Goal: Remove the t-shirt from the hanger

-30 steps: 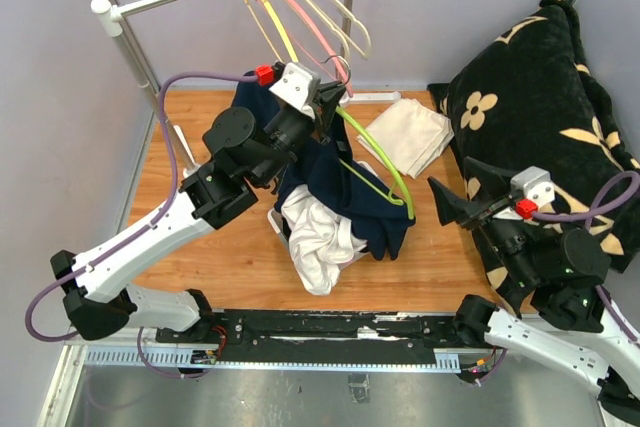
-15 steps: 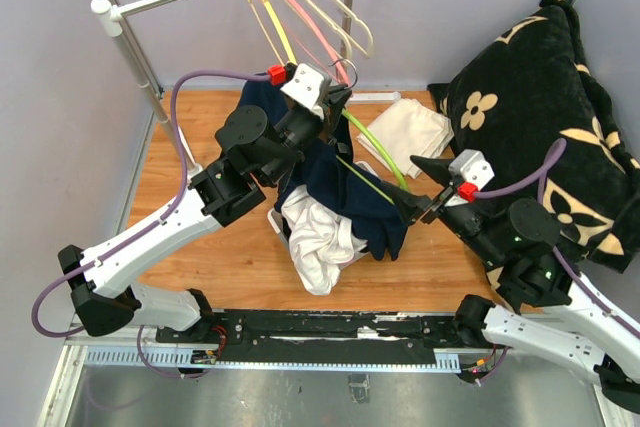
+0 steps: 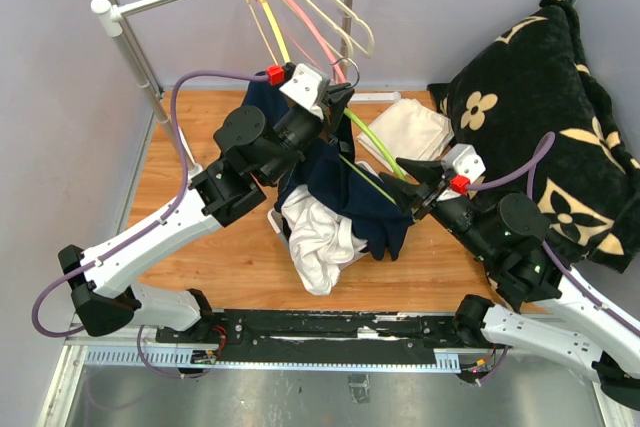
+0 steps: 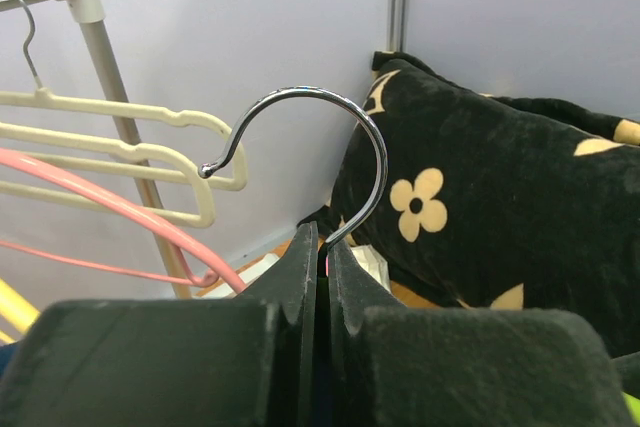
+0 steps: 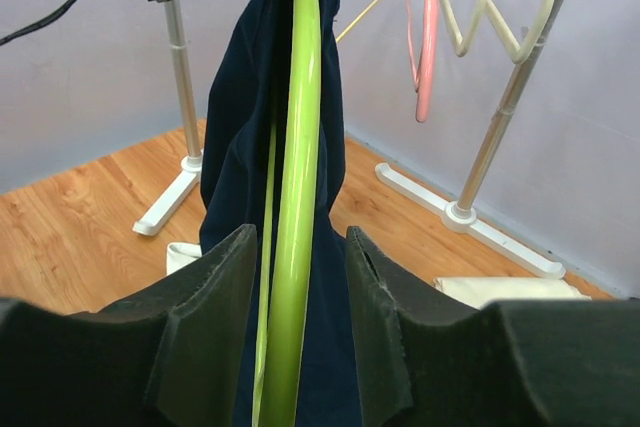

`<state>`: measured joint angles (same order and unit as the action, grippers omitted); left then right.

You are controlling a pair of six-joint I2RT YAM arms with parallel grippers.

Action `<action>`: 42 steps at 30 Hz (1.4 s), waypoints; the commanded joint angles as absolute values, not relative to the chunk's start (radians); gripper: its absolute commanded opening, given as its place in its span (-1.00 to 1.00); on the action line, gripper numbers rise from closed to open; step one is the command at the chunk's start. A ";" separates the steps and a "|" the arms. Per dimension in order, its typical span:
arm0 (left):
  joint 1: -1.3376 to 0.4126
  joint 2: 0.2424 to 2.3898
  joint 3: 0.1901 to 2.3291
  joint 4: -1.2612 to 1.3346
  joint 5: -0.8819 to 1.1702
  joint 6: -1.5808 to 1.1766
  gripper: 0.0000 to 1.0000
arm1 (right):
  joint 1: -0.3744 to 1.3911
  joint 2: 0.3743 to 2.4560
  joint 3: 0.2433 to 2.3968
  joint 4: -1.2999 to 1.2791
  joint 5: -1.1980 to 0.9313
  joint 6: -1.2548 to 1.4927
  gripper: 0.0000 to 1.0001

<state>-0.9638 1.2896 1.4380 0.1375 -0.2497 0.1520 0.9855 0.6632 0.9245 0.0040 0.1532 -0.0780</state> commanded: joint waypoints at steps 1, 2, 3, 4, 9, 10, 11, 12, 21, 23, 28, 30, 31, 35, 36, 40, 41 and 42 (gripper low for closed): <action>-0.963 1.269 1.434 0.222 -0.229 0.149 -0.99 | 0.993 0.661 0.930 0.053 0.162 -0.061 -0.22; -0.963 1.269 1.434 0.222 -0.229 0.148 -0.99 | 0.992 0.662 0.930 0.055 0.164 -0.061 -0.27; -0.963 1.269 1.434 0.222 -0.227 0.148 -0.99 | 0.992 0.661 0.930 0.056 0.165 -0.061 -0.32; -0.963 1.267 1.434 0.221 -0.225 0.146 -0.99 | 0.993 0.661 0.929 0.056 0.167 -0.061 -0.36; -0.964 1.263 1.430 0.227 -0.216 0.139 -0.99 | 0.992 0.660 0.926 0.058 0.179 -0.063 -0.60; -0.965 1.261 1.429 0.228 -0.212 0.138 -0.99 | 0.992 0.658 0.924 0.061 0.182 -0.063 -0.66; -0.964 1.260 1.428 0.230 -0.210 0.136 -0.99 | 0.992 0.657 0.921 0.065 0.185 -0.064 -0.72; -0.965 1.260 1.428 0.230 -0.209 0.133 -0.99 | 0.993 0.653 0.919 0.070 0.188 -0.064 -0.77; -0.965 1.262 1.430 0.200 -0.207 0.125 -0.72 | 0.992 0.595 0.867 0.152 0.204 -0.087 -0.99; -0.964 1.261 1.430 0.198 -0.206 0.124 -0.38 | 0.992 0.589 0.869 0.154 0.208 -0.097 -0.99; -0.964 1.241 1.432 0.199 -0.203 0.130 0.11 | 0.992 0.580 0.877 0.154 0.219 -0.123 -0.99; -0.964 1.230 1.444 0.185 -0.203 0.141 0.16 | 0.992 0.577 0.880 0.151 0.223 -0.134 -0.99; -0.965 1.227 1.452 0.173 -0.205 0.142 0.17 | 0.992 0.576 0.881 0.151 0.225 -0.139 -0.99; -0.965 1.190 1.448 0.142 -0.201 0.141 0.18 | 0.993 0.567 0.885 0.155 0.233 -0.161 -0.99; -0.965 1.176 1.433 0.141 -0.202 0.138 0.18 | 0.992 0.565 0.888 0.156 0.233 -0.167 -0.99; -0.964 1.125 1.373 0.129 -0.229 0.135 0.20 | 0.993 0.552 0.899 0.157 0.227 -0.186 -0.99; -0.964 1.117 1.358 0.120 -0.242 0.136 0.20 | 0.992 0.549 0.899 0.159 0.222 -0.189 -0.99; -0.965 1.114 1.344 0.109 -0.255 0.137 0.21 | 0.993 0.546 0.901 0.159 0.218 -0.190 -0.99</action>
<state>-0.9638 1.1492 1.3903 0.1310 -0.2131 0.1307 0.9855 0.5739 0.8703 0.0731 0.2119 -0.1608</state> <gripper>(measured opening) 0.599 0.152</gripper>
